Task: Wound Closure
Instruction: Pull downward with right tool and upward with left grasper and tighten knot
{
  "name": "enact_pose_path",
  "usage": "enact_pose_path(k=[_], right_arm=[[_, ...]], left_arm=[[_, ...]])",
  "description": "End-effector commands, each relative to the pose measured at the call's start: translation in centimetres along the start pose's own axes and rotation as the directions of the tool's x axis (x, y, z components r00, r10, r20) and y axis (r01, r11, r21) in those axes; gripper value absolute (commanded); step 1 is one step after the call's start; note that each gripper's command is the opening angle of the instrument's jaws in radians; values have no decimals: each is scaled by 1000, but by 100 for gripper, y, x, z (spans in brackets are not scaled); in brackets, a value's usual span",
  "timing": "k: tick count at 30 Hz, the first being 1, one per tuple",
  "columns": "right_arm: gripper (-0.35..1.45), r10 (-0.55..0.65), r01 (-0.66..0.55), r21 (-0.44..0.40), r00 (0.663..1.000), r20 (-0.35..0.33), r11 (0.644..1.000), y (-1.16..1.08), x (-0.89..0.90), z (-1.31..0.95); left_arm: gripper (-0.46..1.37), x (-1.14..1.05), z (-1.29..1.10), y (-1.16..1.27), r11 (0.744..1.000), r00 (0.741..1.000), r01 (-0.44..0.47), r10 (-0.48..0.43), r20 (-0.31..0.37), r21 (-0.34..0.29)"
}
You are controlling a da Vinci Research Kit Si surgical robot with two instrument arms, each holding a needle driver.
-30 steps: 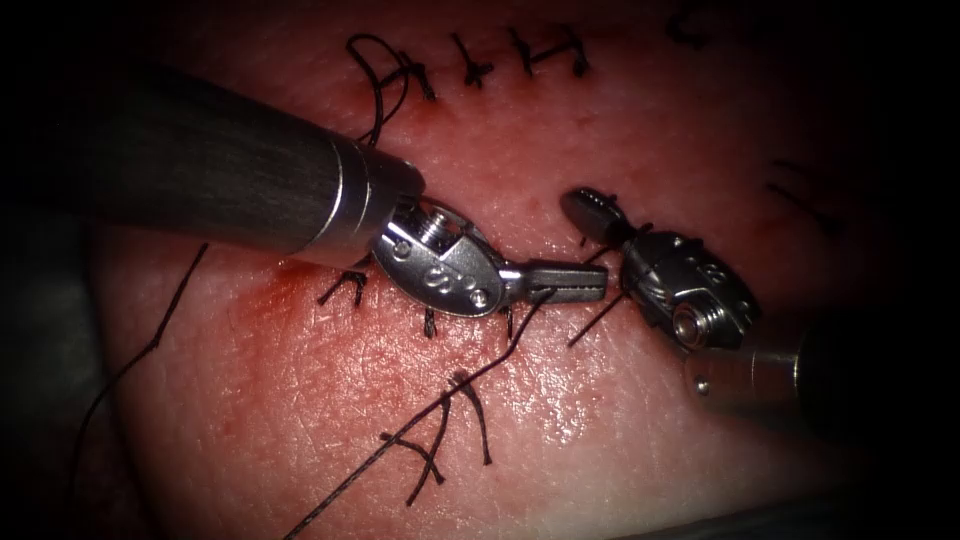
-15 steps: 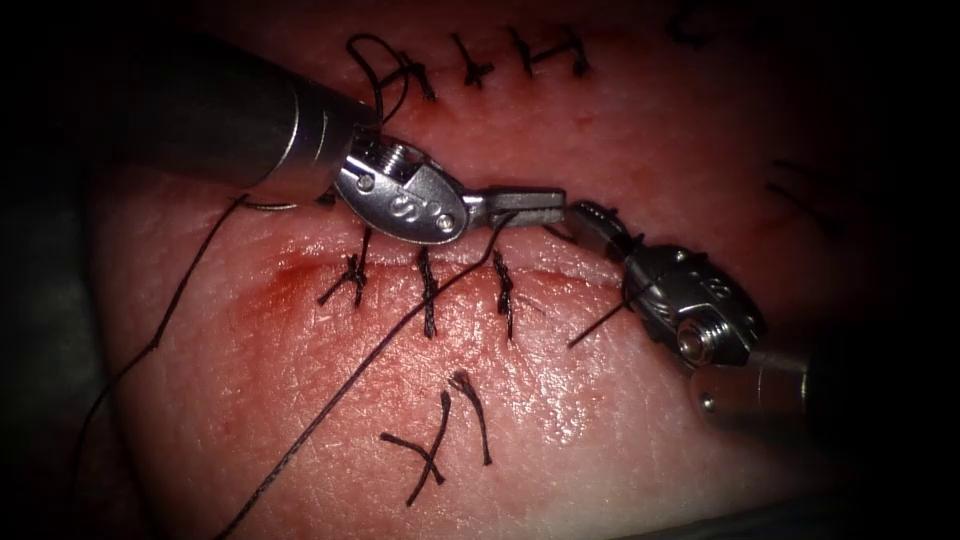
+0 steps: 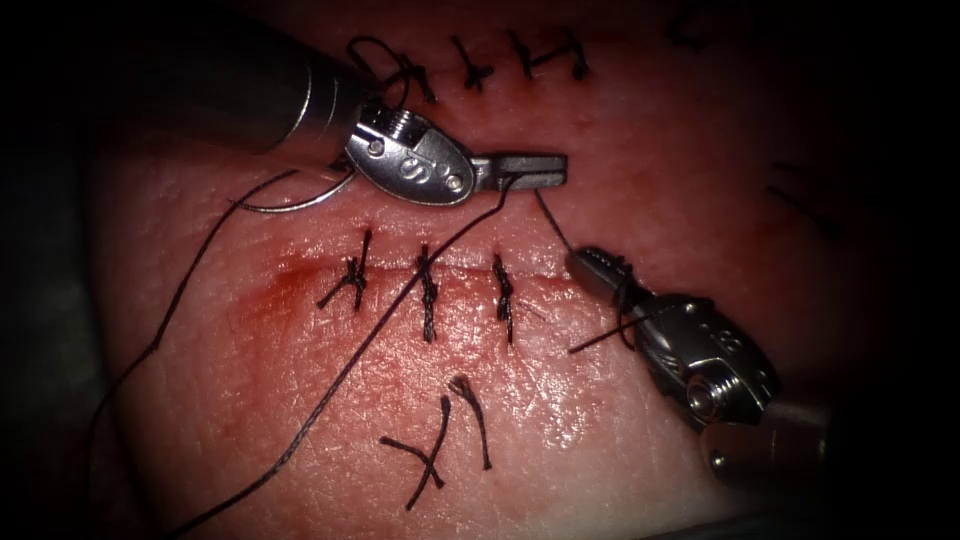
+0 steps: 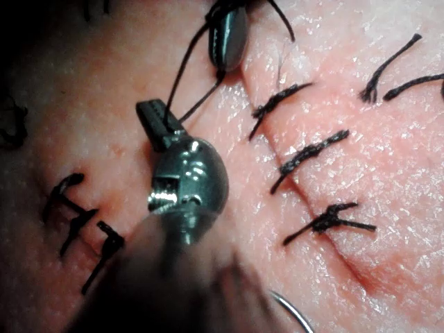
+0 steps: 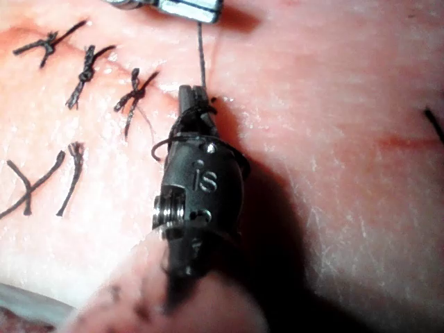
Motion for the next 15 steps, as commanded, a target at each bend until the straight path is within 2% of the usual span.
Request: enact_pose_path(k=[1,7,15], right_arm=[[-35,0,0,-1,1000,0,1000,-1,0,-1],[-35,-10,10,11,1000,7,1000,-8,-2,-11],[-35,-23,23,27,1000,17,999,-23,-12,-36]], left_arm=[[-35,0,2,-2,1000,1000,-4,4,-3,-13],[-35,-6,25,-22,1000,1000,-14,14,-6,-13],[-35,-17,47,-51,1000,1000,-21,21,-8,1]])
